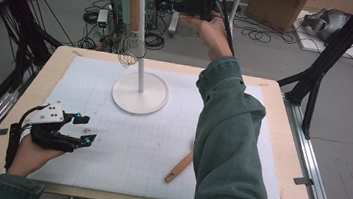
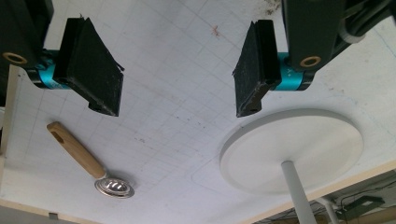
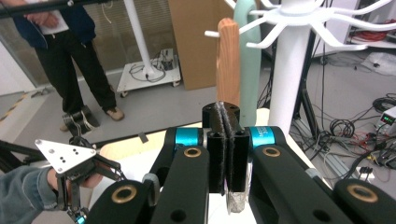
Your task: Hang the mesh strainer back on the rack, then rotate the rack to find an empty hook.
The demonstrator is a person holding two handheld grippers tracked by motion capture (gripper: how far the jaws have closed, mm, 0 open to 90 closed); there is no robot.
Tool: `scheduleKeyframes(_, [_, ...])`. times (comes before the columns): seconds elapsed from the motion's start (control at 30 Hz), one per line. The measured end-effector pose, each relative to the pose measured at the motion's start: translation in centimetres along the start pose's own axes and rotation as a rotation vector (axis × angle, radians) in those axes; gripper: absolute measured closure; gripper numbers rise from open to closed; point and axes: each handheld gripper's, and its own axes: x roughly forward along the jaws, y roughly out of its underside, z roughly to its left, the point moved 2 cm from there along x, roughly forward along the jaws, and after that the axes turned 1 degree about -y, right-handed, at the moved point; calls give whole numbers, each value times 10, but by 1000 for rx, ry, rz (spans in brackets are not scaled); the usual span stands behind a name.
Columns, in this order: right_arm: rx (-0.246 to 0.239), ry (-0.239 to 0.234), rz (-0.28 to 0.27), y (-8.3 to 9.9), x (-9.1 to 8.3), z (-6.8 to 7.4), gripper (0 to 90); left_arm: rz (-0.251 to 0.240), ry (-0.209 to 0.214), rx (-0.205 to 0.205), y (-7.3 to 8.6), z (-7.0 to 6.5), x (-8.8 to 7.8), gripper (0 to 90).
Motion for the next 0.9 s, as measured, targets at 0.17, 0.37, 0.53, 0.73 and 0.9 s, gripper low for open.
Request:
scheduleKeyframes(0.17, [-5,-18,-31,-4,-8,2,895,2,5,-1,0,0,2,330])
scheduleKeyframes(0.37, [-10,-27,-48,-5,-16,4,896,5,6,-2,-3,0,7,329])
scheduleKeyframes(0.53, [-22,-16,-55,-9,-16,-2,898,14,0,-1,-3,-1,8,321])
scheduleKeyframes(0.73, [-19,-9,-59,-18,-13,-9,898,9,-2,-5,-3,1,6,319])
scheduleKeyframes(0.9, [-9,9,-69,-20,-12,-16,898,9,1,-6,-3,2,7,319])
